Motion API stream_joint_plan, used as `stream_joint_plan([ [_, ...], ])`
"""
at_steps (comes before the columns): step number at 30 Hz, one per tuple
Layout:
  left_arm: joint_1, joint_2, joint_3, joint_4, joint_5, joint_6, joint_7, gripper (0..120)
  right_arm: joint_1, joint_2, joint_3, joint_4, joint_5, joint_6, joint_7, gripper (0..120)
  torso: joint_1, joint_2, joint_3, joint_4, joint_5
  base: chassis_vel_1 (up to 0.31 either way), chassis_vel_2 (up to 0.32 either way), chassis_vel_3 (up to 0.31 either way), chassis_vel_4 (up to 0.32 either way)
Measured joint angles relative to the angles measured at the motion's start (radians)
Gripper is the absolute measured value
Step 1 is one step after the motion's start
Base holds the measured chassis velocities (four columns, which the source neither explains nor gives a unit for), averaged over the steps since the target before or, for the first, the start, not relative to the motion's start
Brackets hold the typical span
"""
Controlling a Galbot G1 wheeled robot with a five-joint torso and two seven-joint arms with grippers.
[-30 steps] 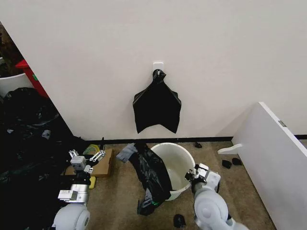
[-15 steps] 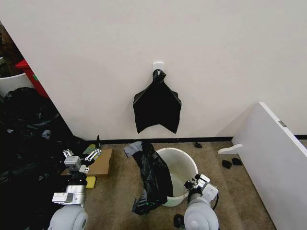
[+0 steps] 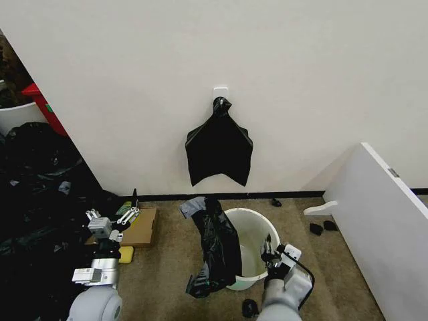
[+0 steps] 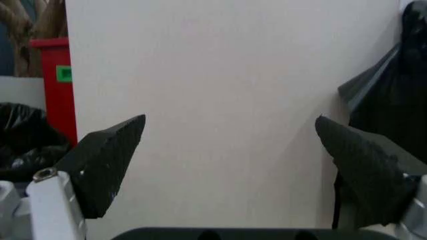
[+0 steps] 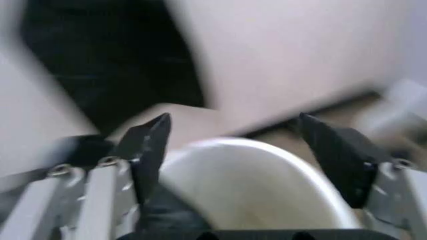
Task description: Place the garbage bag over the trash bin.
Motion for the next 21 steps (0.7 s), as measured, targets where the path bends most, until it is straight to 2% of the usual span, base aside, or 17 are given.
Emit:
stream_joint_plan([
  [2, -0.002, -0.001, 0.002, 0.01, 0.006, 0.006, -0.005, 100, 0.047, -0.053, -0.059, -0.004, -0.049, -0.045, -0.061, 83, 0.0, 0.0, 0.0, 0.0003, -0.0001, 0.0, 0.0, 0.0, 0.0],
  [3, -0.002, -0.001, 0.002, 0.01, 0.006, 0.006, -0.005, 100, 0.047, -0.053, -0.059, -0.004, -0.049, -0.045, -0.061, 83, 0.0, 0.0, 0.0, 0.0003, -0.0001, 0.0, 0.0, 0.0, 0.0],
  [5, -0.004, -0.001, 0.002, 0.017, 0.01, 0.011, -0.007, 100, 0.104, -0.088, -0.116, -0.024, -0.07, -0.127, -0.074, 91, 0.0, 0.0, 0.0, 0.0004, 0.0001, 0.0, 0.0, 0.0, 0.0],
  [6, -0.005, 0.0, 0.001, 0.022, 0.011, 0.015, -0.009, 100, 0.136, -0.098, -0.149, -0.03, -0.054, -0.186, -0.073, 97, 0.0, 0.0, 0.0, 0.0004, 0.0001, 0.0, 0.0, 0.0, 0.0],
  [7, -0.005, 0.0, 0.001, 0.022, 0.011, 0.015, -0.009, 100, 0.136, -0.098, -0.149, -0.03, -0.054, -0.186, -0.073, 97, 0.0, 0.0, 0.0, 0.0004, 0.0001, 0.0, 0.0, 0.0, 0.0],
  [9, -0.007, 0.003, -0.005, 0.033, 0.012, 0.021, -0.012, 100, 0.195, -0.098, -0.203, -0.036, 0.02, -0.261, -0.064, 100, 0.0, 0.0, 0.0, 0.0003, 0.0, 0.0, 0.0, 0.0, 0.0],
  [13, -0.009, 0.01, -0.02, 0.052, 0.012, 0.03, -0.019, 100, 0.285, -0.067, -0.277, -0.068, 0.069, -0.341, -0.048, 100, 0.0, 0.0, 0.0, 0.0004, -0.0001, 0.0, 0.0, 0.0, 0.0],
  [18, -0.007, 0.012, -0.026, 0.057, 0.013, 0.032, -0.022, 100, 0.327, -0.049, -0.298, -0.118, 0.039, -0.419, -0.017, 98, 0.0, 0.0, 0.0, 0.0003, 0.0, 0.0, 0.0, 0.0, 0.0],
  [21, -0.006, 0.008, -0.026, 0.061, 0.019, 0.032, -0.025, 100, 0.327, -0.041, -0.294, -0.136, 0.034, -0.483, 0.036, 84, 0.0, 0.0, 0.0, 0.0002, -0.0001, 0.0, 0.0, 0.0, 0.0],
])
